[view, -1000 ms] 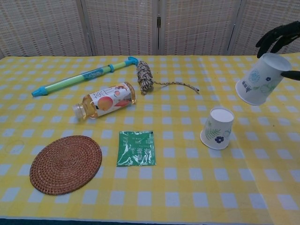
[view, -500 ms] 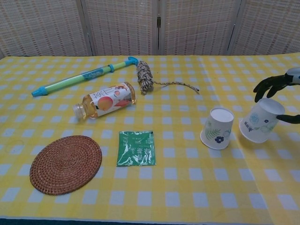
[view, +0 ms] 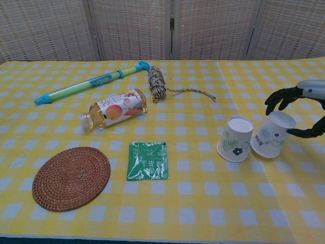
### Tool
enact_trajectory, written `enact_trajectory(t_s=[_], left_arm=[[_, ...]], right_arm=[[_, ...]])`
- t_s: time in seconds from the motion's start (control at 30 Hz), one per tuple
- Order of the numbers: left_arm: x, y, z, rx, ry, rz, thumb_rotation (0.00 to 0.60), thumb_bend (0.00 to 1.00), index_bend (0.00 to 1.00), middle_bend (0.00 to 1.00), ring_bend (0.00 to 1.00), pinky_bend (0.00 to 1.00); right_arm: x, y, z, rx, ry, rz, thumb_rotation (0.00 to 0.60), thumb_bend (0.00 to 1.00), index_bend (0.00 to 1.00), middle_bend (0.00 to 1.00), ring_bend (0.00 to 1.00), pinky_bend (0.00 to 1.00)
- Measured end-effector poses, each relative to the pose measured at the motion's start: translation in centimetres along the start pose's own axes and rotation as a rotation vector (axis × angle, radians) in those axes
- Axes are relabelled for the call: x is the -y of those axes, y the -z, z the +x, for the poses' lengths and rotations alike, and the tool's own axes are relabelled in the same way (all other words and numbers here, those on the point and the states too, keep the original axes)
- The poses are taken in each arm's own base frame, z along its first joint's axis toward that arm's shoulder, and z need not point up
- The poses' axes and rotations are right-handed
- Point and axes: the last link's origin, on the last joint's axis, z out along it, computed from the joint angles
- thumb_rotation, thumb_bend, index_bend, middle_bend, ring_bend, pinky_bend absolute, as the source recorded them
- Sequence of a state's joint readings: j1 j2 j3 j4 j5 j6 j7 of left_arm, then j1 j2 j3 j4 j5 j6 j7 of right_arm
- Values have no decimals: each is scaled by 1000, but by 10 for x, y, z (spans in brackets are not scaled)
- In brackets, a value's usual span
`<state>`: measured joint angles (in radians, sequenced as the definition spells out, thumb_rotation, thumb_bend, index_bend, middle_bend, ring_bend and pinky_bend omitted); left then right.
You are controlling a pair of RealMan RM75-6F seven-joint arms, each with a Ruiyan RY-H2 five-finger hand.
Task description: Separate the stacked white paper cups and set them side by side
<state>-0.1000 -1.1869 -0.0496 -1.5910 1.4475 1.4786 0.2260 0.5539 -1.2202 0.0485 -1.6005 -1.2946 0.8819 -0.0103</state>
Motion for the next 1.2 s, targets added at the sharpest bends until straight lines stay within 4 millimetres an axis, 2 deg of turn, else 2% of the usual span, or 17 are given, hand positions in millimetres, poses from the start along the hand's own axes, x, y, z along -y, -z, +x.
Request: enact_trajectory(t_s=[0.33,0.63,0.87,1.07,1.2], left_arm=[[0,-1,-2,3,2,-5,600,238,79,56,59,1],[0,-1,-3,8,8,-4,600,238,78,56,59,0],[-1,-2,-4,11,9,-10,600,238,77,56,59,0],[-1,-3,-2,2,12,-15,600,238,77,56,59,0],[-3,-3,-1,-6,43,-30,600,239,85,56,60,0]], right_arm=[[0,-1,-5,1,11,-5,600,448,381,169,210,133],[2,0,-6,5,14,2,600,448,175,159,200,122],[2,3,-4,-3,17,3,600,449,91,132,190,114],[1,14,9,-64,8,0,600,449,87,123,184,114],[-5,32,22,-156,1,-20,600,448,87,121,184,114]])
